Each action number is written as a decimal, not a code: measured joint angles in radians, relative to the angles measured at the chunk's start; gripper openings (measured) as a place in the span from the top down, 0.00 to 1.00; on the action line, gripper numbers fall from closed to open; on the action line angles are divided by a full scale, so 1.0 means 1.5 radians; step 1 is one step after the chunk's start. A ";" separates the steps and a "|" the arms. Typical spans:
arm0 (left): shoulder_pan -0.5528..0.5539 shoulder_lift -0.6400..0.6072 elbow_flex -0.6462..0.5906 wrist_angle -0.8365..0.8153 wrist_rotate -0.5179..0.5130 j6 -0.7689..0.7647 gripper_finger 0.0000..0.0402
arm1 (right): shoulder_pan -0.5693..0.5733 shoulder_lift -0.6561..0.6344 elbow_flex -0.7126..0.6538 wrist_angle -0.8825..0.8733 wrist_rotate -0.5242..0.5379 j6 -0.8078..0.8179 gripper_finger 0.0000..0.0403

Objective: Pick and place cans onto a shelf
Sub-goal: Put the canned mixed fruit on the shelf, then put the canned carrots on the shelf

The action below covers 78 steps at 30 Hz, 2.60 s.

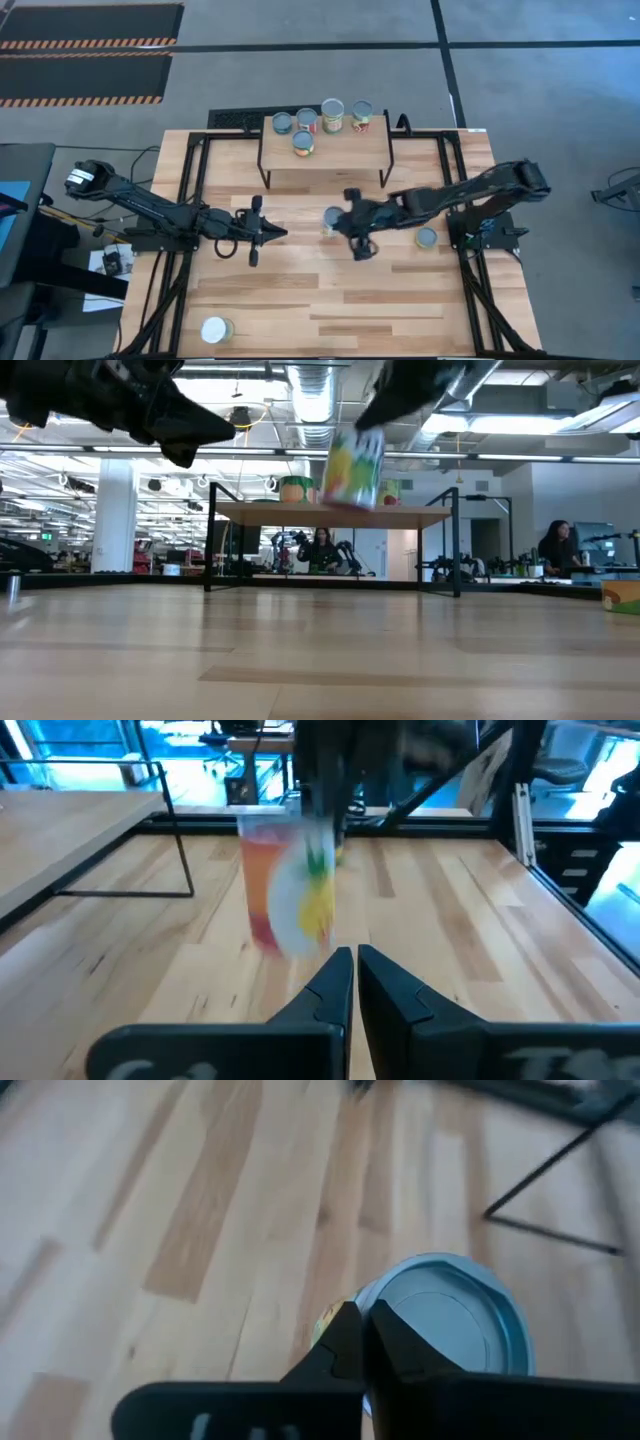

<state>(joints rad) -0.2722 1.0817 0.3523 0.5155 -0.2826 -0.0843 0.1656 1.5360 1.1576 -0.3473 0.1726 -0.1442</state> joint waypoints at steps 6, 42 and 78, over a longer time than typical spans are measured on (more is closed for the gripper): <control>0.000 0.000 -0.057 0.109 0.032 -0.004 1.00 | -0.008 -0.097 0.005 -0.023 0.009 0.028 0.97; 0.018 0.000 -0.076 0.145 0.022 0.002 1.00 | -0.414 -0.037 0.157 -0.276 -0.020 -0.072 0.97; 0.018 0.000 -0.076 0.137 0.026 0.002 1.00 | -0.412 -0.037 0.159 -0.198 -0.022 -0.077 0.67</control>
<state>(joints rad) -0.2455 1.0821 0.2390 0.7212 -0.2432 -0.0818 -0.4527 1.4808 1.3960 -0.6446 0.1394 -0.2591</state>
